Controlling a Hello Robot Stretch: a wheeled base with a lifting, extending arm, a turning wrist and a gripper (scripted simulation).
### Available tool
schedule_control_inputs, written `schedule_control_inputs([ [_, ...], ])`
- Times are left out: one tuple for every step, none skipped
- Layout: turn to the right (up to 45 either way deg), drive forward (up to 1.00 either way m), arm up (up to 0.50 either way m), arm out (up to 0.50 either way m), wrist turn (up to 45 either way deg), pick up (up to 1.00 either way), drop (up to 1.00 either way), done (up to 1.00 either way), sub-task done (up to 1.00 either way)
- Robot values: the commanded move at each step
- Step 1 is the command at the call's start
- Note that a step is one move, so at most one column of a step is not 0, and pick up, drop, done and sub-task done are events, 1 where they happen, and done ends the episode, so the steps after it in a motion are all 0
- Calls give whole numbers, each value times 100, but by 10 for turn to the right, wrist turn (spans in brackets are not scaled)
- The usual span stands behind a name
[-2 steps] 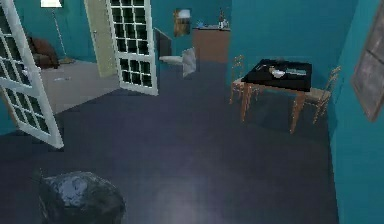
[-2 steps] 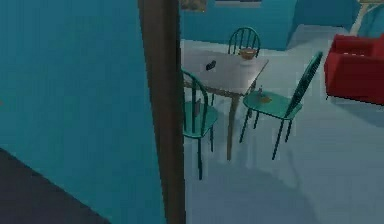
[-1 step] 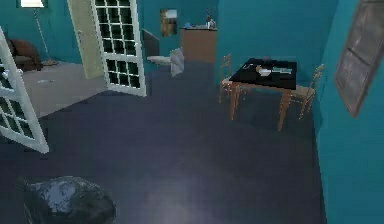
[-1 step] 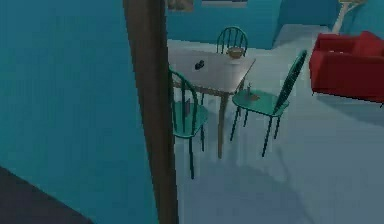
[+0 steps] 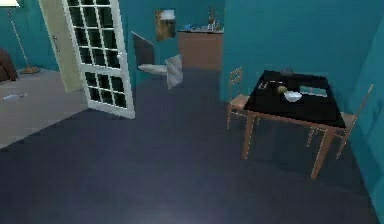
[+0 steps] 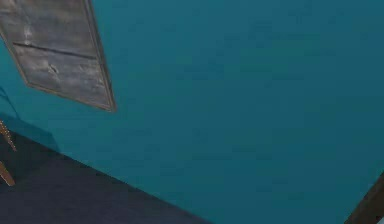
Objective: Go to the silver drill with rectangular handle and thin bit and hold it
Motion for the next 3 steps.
schedule_control_inputs([
  [-120,0,0,0,0,0,0,0,0],
  [0,50,0,0,0,0,0,0,0],
  [-360,0,0,0,0,0,0,0,0],
])
